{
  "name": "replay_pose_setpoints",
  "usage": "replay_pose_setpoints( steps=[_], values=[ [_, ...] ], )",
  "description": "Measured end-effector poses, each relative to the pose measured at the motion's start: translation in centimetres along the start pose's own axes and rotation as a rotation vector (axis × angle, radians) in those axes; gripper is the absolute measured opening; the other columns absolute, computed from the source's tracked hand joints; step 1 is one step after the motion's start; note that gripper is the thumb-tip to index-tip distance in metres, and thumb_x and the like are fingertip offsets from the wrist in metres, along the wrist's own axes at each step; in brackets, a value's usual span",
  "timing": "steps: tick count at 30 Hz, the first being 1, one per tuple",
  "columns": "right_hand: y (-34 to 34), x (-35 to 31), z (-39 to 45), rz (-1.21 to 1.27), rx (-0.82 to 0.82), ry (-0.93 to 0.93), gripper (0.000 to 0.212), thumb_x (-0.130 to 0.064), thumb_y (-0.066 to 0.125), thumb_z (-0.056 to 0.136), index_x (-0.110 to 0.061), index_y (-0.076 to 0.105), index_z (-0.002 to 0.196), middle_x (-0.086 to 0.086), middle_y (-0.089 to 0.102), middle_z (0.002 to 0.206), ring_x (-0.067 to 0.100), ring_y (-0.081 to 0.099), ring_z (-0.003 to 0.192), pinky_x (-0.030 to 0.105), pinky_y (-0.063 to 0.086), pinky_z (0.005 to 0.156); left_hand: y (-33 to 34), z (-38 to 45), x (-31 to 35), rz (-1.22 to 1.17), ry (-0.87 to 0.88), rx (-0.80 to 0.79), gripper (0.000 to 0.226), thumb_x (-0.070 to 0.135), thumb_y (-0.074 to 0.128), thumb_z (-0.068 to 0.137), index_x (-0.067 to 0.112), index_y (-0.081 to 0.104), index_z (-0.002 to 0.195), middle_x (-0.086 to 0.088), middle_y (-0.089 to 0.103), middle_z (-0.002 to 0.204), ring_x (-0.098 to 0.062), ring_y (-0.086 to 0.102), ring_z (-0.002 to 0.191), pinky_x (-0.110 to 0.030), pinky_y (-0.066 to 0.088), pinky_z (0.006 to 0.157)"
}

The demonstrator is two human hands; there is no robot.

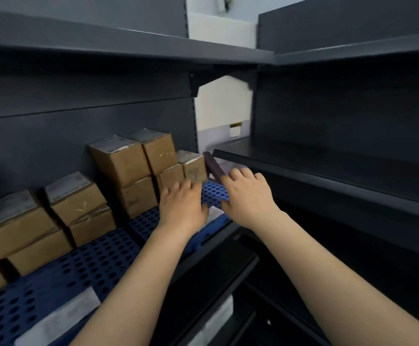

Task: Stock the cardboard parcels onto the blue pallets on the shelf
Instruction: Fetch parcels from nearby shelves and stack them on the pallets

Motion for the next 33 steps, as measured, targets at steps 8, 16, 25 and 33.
replay_pose_setpoints(
  steps=[8, 16, 25, 33],
  values=[
    [-0.9, 6.2, -8.5, -0.114, -0.133, 0.201, 0.051, -0.040, 0.046, 0.091, -0.017, 0.036, 0.137, 0.006, 0.040, 0.137, 0.028, 0.036, 0.126, 0.039, 0.032, 0.098, -0.5, -2.5, 8.9, -0.019, 0.223, 0.028, 0.049, 0.039, 0.046, 0.091, 0.019, 0.035, 0.135, -0.003, 0.045, 0.134, -0.026, 0.041, 0.124, -0.040, 0.033, 0.099],
    [-2.4, 15.3, -21.1, -0.160, -0.249, 0.445, 0.055, -0.039, 0.046, 0.092, -0.018, 0.032, 0.141, 0.006, 0.037, 0.142, 0.028, 0.034, 0.130, 0.040, 0.031, 0.101, 0.2, -7.2, 22.9, -0.107, 0.438, -0.023, 0.055, 0.040, 0.048, 0.090, 0.020, 0.032, 0.138, -0.004, 0.044, 0.135, -0.026, 0.041, 0.125, -0.041, 0.032, 0.102],
    [-6.4, 24.2, -39.9, -0.211, -0.379, 0.714, 0.056, -0.038, 0.045, 0.093, -0.020, 0.029, 0.144, 0.007, 0.031, 0.148, 0.029, 0.028, 0.135, 0.043, 0.028, 0.106, 0.5, -18.5, 40.1, -0.181, 0.699, -0.121, 0.053, 0.039, 0.048, 0.091, 0.019, 0.033, 0.138, -0.003, 0.045, 0.135, -0.025, 0.043, 0.123, -0.039, 0.034, 0.100],
    [-9.2, 29.1, -55.0, -0.214, -0.446, 0.918, 0.056, -0.037, 0.046, 0.093, -0.020, 0.028, 0.144, 0.007, 0.031, 0.148, 0.029, 0.029, 0.134, 0.043, 0.030, 0.106, 1.6, -28.7, 51.9, -0.221, 0.889, -0.222, 0.050, 0.037, 0.047, 0.091, 0.020, 0.035, 0.137, -0.002, 0.046, 0.133, -0.024, 0.043, 0.122, -0.038, 0.033, 0.100]
  ],
)
Point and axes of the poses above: each hand's wrist, its own z-axis towards the middle knuckle, its own y-axis out of the palm, x = y × z, the point moved 10 cm from there along z, towards the middle knuckle
